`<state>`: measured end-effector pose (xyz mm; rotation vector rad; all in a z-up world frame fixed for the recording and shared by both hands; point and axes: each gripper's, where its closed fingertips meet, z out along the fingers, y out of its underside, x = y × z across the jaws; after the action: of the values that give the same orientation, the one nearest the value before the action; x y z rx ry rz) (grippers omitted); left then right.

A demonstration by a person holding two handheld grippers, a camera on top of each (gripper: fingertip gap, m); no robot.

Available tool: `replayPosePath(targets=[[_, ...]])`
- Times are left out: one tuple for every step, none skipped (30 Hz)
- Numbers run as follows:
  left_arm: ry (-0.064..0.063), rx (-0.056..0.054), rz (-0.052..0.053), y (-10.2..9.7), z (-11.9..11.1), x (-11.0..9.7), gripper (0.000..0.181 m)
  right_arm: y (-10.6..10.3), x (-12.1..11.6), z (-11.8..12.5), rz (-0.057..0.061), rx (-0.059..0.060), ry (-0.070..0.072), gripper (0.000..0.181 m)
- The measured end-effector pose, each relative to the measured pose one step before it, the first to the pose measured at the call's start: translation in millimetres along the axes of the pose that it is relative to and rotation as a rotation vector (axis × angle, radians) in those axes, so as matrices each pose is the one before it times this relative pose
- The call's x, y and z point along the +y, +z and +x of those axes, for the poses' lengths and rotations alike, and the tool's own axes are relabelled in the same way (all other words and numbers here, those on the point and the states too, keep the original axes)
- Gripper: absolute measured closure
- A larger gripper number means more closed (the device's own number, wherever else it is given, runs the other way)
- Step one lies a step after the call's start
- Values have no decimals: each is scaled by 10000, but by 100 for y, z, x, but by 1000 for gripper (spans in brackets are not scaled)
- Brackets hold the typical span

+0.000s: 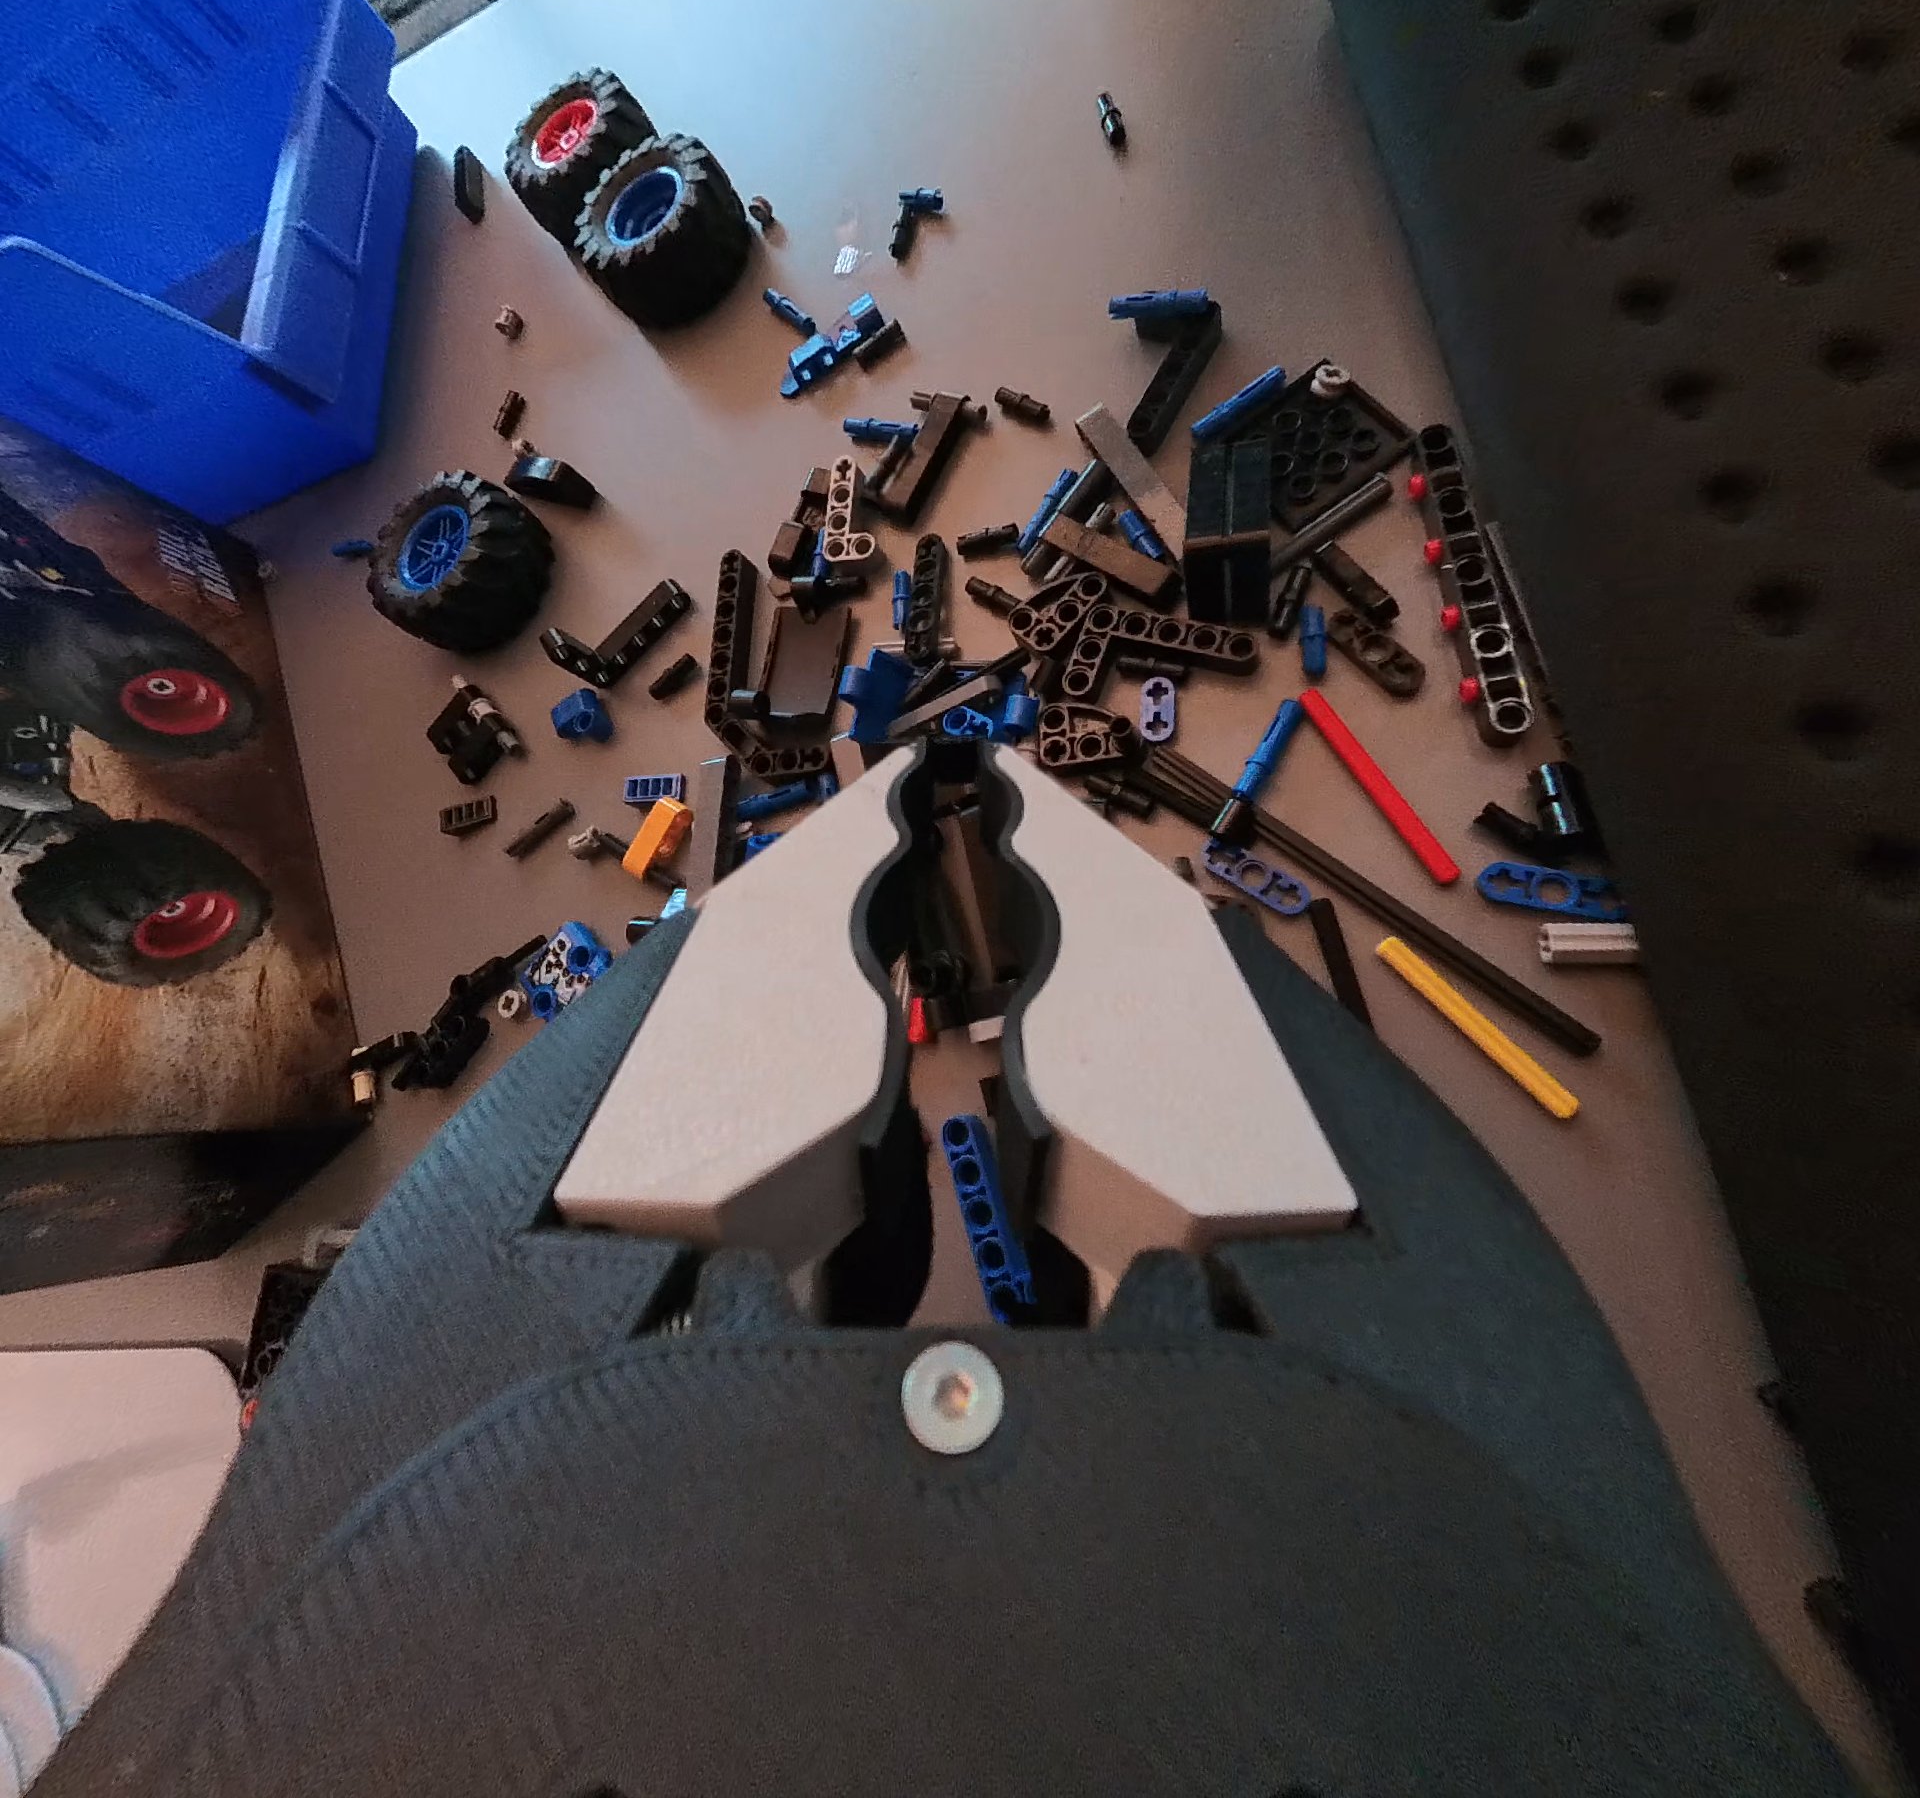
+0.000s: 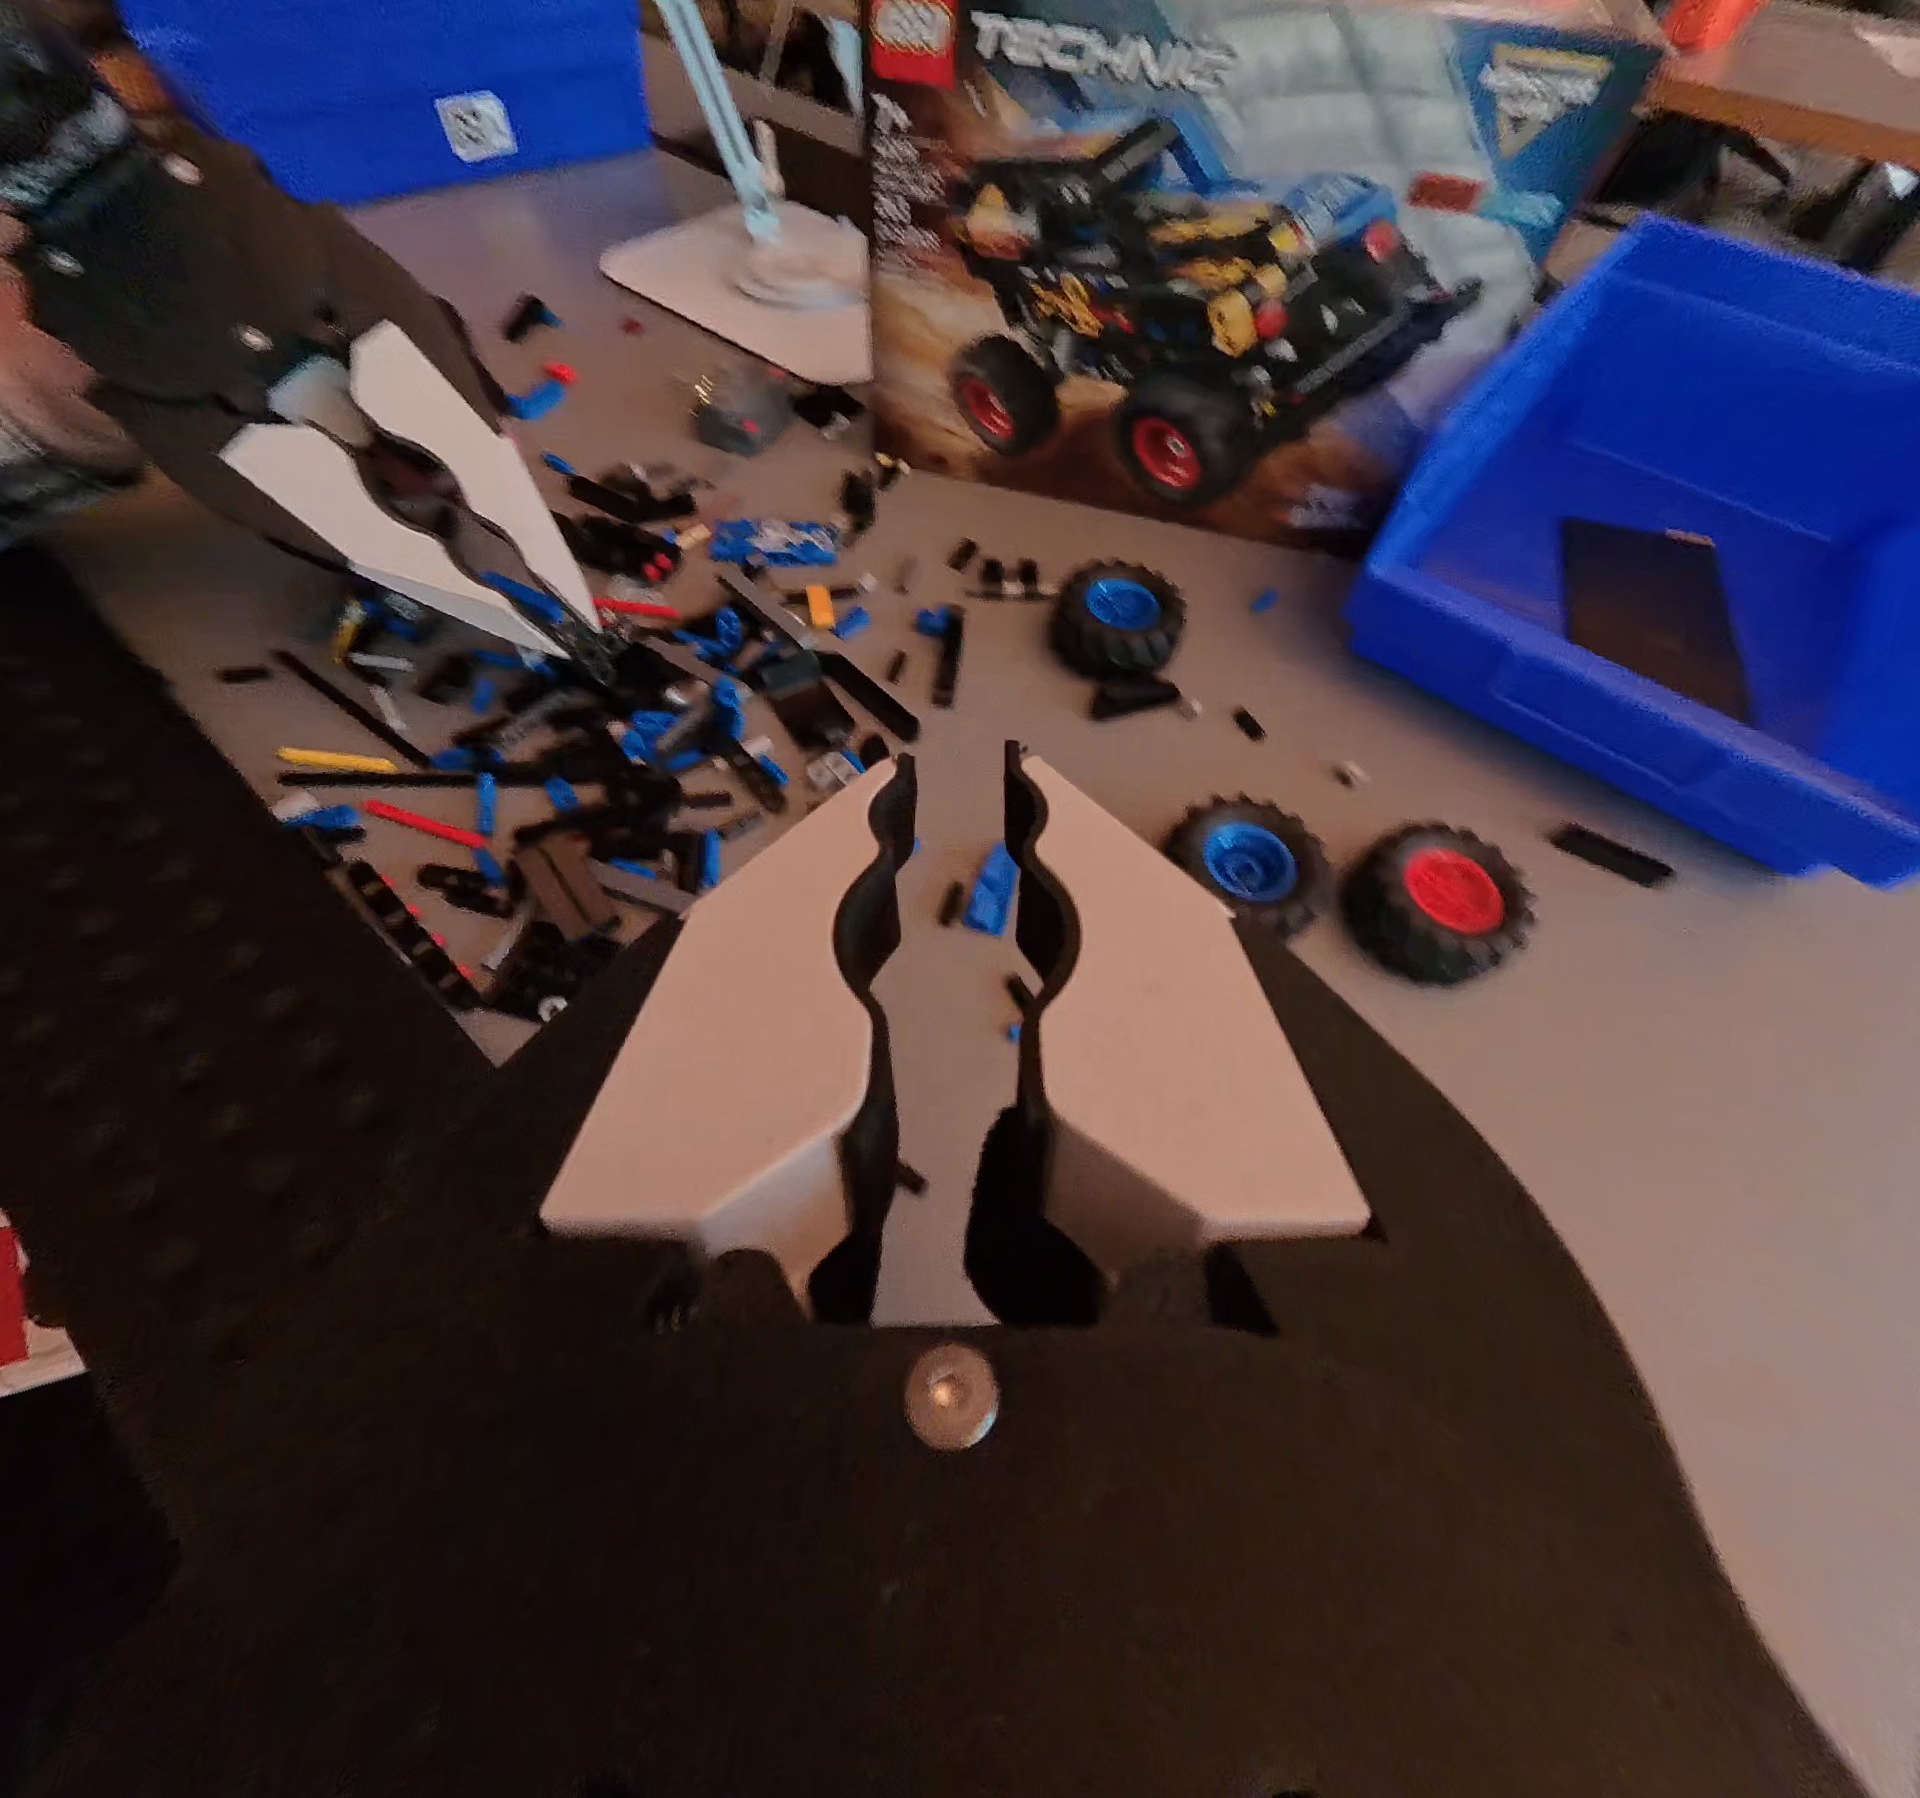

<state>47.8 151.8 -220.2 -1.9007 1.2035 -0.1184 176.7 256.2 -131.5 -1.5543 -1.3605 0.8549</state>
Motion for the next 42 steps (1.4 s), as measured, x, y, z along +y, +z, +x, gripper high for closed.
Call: replayPosePath(targets=[[8, 29, -72, 94, 33, 158, 175, -360, 629, 656, -358, 263, 45, 165], [-3, 38, -76, 95, 72, 149, 176, -117, 910, 655, -474, 261, 58, 164], [9, 43, -89, 84, 83, 162, 175, 143, 1051, 613, -515, 237, 56, 163], [13, 9, -92, 55, 33, 175, 175, 330, 1086, 471, -501, 167, 60, 163], [-22, 35, -85, 41, 51, 175, 175, 480, 958, 306, -426, 89, 62, 163], [-54, 88, -36, 27, 106, 129, 175, 530, 752, 90, -309, 15, 15, 163], [-66, 59, -3, 13, 54, 99, 175, 539, 505, -103, -174, -52, -18, 163], [-34, -7, -6, -1, -57, 98, 175, 547, 308, -211, -93, -98, 11, 163], [-38, 22, -11, 9, -22, 80, 175, 541, 211, -261, -69, -123, 26, 163], [-62, 54, 6, -9, 19, 50, 173, 542, 159, -256, -74, -115, 21, 162], [-53, -10, 27, -26, -71, 4, 171, 533, 130, -198, -97, -87, 7, 163], [-55, 21, 22, -42, -21, 5, 170, 503, 75, -165, -104, -48, -29, 162], [-59, 29, 9, -73, -13, 32, 168, 447, -11, -187, -78, -52, -47, 162], [-55, 15, 37, -93, -42, 3, 167, 396, -130, -249, -44, -93, -43, 161], [-93, 40, 118, -163, -24, -104, 167, 326, -167, -222, -44, -52, -67, 161], [-94, -12, 85, -208, -128, -42, 167, 229, -226, -144, -22, 31, -113, 160], [-51, -79, -28, -220, -237, 143, 166, 168, -256, -135, -3, 17, -103, 160], [-26, -147, -62, -239, -361, 232, 165, 128, -201, -120, -2, -21, -33, 160], [-52, -180, -51, -259, -447, 239, 165, 114, -132, -13, -30, 3, 40, 160], [-87, -153, -17, -258, -420, 175, 164, 104, -50, 24, -50, 8, 60, 159], [-99, -123, 47, -268, -380, 68, 164, 81, -59, -70, -36, -35, 30, 157], [-90, -148, 74, -252, -397, 4, 164, 41, -139, -205, 34, -54, -8, 157], [-81, -164, 40, -213, -422, 19, 164, 12, -260, -320, 96, -73, -29, 157], [-60, -139, -4, -154, -352, 65, 164, 24, -286, -415, 113, -98, -32, 157], [-22, -145, -49, -114, -329, 139, 164, 40, -273, -414, 99, -95, -31, 156], [-8, -194, -88, -73, -388, 196, 164, 77, -294, -333, 104, -38, -39, 156], [-19, -204, -88, -63, -401, 193, 164, 96, -315, -282, 113, -13, -36, 156], [-8, -135, -45, -37, -284, 113, 164, 129, -353, -338, 99, -68, -9, 156], [5, -84, -20, -14, -201, 37, 164, 172, -430, -384, 107, -100, -18, 156], [-14, -134, -45, -19, -306, 43, 164, 195, -572, -290, 166, -37, -55, 156], [40, -138, -79, -26, -337, 98, 164, 231, -656, -246, 181, -26, -59, 156], [71, -185, -79, -73, -438, 118, 165, 278, -668, -223, 150, -28, -79, 156], [21, -148, -54, -91, -459, 77, 165, 277, -735, -60, 177, 48, -109, 156], [-22, -177, 13, -121, -549, -15, 165, 287, -809, 109, 212, 91, -52, 157], [-42, -190, 50, -175, -580, -67, 165, 338, -888, 118, 255, 21, 25, 158], [-54, -179, 46, -221, -575, -27, 166, 382, -980, 184, 363, -18, 35, 160], [-42, -201, 57, -237, -633, -26, 166, 411, -997, 320, 458, 1, 4, 165], [-55, -236, 58, -238, -744, 1, 166, 471, -659, 432, 306, -25, 41, 173], [-98, -232, 65, -221, -787, 16, 166, 520, -271, 456, 36, -79, 141, 174], [-153, -236, 88, -186, -795, 20, 166, 469, -159, 471, -56, -59, 155, 173], [-158, -128, 81, -164, -577, 77, 166, 349, -255, 435, -11, 4, 85, 172], [-131, -43, 20, -139, -385, 200, 166, 260, -327, 319, 38, 39, -8, 170]])
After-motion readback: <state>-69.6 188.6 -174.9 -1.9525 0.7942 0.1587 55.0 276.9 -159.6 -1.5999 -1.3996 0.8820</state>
